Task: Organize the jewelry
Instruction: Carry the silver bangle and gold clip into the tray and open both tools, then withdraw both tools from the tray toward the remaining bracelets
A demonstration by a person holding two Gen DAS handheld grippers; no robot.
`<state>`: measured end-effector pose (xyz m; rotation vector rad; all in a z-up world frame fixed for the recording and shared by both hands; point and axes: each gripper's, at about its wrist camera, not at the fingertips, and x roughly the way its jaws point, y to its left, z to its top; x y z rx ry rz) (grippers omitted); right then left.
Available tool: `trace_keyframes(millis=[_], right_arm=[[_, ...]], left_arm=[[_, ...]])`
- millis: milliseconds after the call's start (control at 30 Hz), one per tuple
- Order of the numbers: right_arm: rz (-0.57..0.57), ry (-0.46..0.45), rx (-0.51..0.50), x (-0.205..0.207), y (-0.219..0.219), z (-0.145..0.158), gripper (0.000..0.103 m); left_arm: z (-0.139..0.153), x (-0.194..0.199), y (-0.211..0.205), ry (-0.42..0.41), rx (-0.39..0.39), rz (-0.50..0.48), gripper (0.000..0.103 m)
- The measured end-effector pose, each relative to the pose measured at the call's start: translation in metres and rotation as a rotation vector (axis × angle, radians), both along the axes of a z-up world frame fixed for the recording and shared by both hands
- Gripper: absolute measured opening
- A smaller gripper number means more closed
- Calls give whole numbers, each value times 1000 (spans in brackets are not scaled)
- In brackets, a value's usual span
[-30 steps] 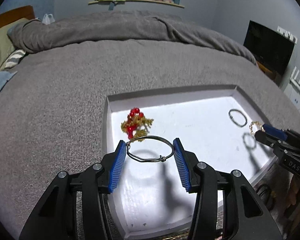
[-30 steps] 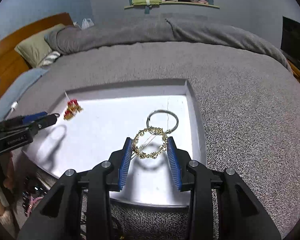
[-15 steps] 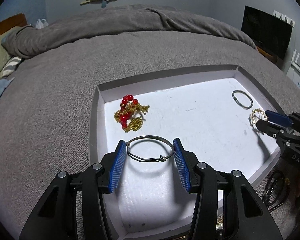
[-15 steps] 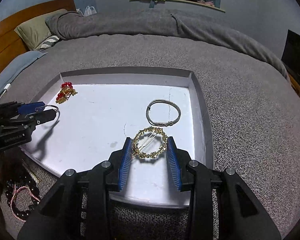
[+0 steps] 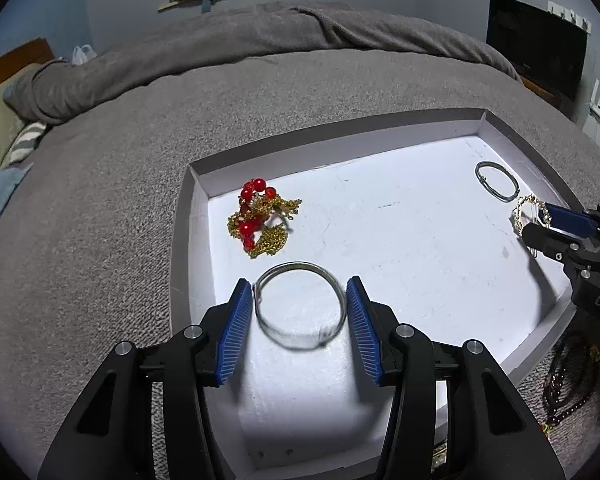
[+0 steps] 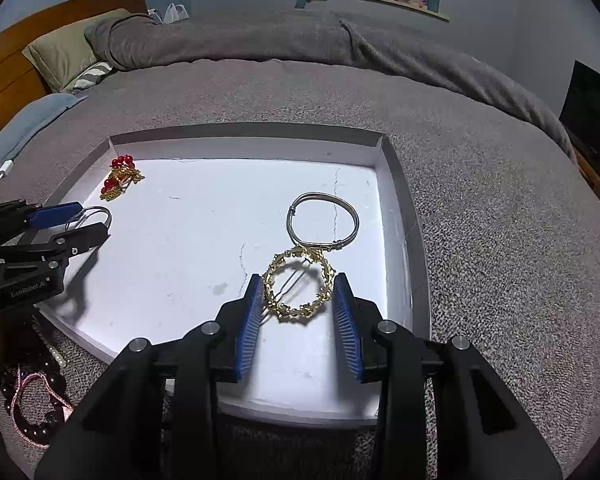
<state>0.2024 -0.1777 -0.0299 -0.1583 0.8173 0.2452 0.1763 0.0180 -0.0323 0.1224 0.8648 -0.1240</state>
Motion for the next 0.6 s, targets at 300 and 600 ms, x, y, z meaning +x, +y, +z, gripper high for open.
trace_keyframes(millis=[300, 600], right_arm=[[2, -16, 10, -3, -2, 2, 38], [20, -56, 64, -13, -5, 9, 54]], left_arm=[[2, -1, 4, -3, -20, -3, 52], [11, -10, 2, -60, -27, 1, 65]])
